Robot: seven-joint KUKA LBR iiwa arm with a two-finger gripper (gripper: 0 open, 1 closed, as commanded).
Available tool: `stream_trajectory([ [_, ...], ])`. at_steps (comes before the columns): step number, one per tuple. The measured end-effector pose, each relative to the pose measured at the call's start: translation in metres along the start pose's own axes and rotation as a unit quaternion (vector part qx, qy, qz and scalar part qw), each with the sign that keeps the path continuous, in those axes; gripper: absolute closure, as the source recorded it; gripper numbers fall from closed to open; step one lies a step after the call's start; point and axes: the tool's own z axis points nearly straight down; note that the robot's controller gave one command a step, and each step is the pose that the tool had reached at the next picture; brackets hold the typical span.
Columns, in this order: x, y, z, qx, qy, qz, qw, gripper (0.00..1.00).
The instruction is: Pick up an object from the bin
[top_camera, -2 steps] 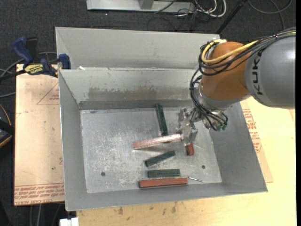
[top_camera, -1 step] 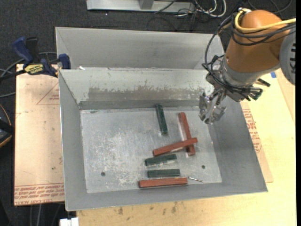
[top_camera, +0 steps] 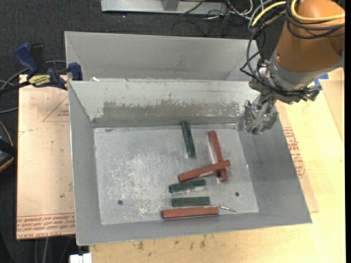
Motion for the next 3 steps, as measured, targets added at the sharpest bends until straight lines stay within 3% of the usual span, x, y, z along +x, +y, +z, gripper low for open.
stream_trajectory([
  [1,-0.003,0.003,0.088,-0.002,0.0012,0.131,0.9913,0.0],
  [2,-0.003,0.002,0.086,-0.001,0.0005,0.132,0.9912,0.0],
  [3,-0.004,0.018,0.124,0.003,-0.0001,0.019,0.9998,0.0],
])
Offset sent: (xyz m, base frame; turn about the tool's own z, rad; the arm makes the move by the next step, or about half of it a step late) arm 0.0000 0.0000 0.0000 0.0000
